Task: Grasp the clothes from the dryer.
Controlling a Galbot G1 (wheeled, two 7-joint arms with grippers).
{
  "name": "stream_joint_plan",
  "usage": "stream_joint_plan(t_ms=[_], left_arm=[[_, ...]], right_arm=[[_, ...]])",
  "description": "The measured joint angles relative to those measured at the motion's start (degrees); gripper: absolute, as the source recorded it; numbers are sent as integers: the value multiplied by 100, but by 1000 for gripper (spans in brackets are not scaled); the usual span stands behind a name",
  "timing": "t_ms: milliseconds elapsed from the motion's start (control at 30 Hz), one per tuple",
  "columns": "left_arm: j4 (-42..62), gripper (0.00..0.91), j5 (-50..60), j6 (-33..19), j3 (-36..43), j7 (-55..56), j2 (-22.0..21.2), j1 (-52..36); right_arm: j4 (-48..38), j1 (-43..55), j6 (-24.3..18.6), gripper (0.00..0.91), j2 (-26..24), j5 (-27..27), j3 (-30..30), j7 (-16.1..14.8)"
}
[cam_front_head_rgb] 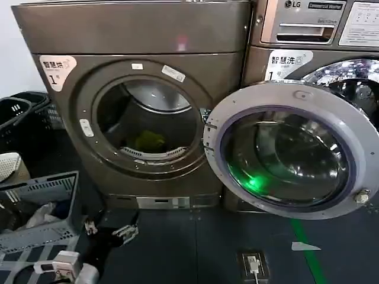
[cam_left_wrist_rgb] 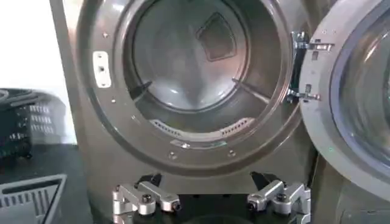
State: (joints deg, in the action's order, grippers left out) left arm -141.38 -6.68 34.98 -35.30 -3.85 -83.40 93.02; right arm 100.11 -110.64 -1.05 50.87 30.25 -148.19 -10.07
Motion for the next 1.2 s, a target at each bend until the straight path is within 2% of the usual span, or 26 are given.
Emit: stream_joint_plan(t_ms=[1200], left_arm=[[26,907,9,-16,44,-10,23,-23]], right_arm=[[17,-48,-78,907,30,36,-24,-16]])
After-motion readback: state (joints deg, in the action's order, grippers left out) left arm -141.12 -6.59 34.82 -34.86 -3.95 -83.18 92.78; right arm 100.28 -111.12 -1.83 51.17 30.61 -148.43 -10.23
